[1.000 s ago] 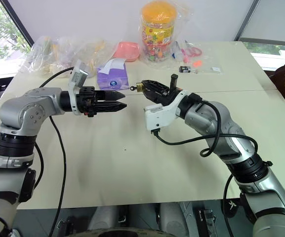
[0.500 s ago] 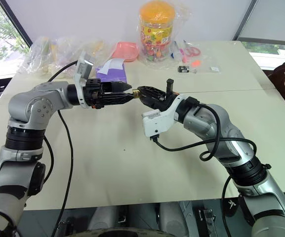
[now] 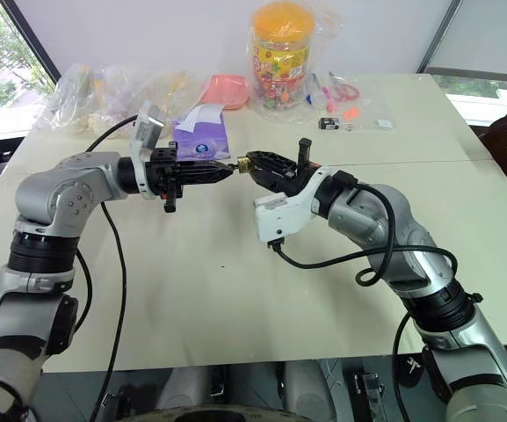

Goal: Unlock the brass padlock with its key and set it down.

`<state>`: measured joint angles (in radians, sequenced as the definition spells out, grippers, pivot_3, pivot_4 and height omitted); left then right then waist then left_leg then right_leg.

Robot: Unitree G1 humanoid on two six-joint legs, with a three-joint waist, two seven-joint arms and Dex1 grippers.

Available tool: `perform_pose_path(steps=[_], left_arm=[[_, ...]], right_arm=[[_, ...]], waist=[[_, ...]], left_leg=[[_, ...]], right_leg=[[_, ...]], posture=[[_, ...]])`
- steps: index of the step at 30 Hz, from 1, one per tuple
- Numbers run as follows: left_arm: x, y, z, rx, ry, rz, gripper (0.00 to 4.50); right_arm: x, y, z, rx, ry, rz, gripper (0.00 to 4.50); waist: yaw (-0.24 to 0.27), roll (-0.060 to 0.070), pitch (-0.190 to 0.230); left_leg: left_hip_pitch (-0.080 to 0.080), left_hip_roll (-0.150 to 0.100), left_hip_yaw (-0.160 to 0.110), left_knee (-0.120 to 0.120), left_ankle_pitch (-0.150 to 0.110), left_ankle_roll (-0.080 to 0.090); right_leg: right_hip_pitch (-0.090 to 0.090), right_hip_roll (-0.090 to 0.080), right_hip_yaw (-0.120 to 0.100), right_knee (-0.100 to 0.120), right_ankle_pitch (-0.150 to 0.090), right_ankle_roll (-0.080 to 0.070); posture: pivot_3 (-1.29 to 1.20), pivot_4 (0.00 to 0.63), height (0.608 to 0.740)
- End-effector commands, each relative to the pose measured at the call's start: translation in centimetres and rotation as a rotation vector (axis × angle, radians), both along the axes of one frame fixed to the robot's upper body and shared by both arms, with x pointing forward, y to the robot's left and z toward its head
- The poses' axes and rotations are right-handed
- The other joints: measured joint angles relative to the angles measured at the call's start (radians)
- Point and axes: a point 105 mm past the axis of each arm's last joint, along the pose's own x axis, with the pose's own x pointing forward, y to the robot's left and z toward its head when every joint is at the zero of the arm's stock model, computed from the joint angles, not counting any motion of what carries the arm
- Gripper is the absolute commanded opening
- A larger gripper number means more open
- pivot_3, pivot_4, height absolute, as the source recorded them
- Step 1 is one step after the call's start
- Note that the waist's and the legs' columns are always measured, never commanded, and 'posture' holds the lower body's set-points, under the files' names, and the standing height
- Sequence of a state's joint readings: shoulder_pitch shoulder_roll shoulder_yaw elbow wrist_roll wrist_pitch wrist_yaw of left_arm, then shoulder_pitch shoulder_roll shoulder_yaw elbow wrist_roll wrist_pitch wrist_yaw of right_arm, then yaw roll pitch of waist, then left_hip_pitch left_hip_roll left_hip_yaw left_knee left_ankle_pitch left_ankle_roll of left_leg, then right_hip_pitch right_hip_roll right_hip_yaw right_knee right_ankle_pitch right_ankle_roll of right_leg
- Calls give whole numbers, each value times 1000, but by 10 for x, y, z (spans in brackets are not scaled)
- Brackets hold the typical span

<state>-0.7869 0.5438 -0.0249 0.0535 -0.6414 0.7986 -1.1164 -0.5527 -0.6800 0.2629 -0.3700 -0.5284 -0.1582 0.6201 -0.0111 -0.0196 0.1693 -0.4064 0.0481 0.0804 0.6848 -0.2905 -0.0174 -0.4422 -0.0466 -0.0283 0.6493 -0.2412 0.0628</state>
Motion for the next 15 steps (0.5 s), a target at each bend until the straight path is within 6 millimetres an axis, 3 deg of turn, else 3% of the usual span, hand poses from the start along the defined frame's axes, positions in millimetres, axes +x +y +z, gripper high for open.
perform_pose_path(steps=[1, 15], left_arm=[[-2, -1, 13, -27, -42, -9, 20], [-2, -4, 15, 0, -162, -21, 20]], right_arm=[[-9, 3, 14, 17, -53, 29, 654], [-11, 3, 11, 8, -36, 29, 654]], waist=[[0, 0, 0], [0, 0, 0]], left_leg=[[0, 0, 0, 0, 0, 0], [0, 0, 0, 0, 0, 0]], right_leg=[[0, 0, 0, 0, 0, 0], [0, 0, 0, 0, 0, 0]], posture=[[0, 150, 740], [0, 150, 740]])
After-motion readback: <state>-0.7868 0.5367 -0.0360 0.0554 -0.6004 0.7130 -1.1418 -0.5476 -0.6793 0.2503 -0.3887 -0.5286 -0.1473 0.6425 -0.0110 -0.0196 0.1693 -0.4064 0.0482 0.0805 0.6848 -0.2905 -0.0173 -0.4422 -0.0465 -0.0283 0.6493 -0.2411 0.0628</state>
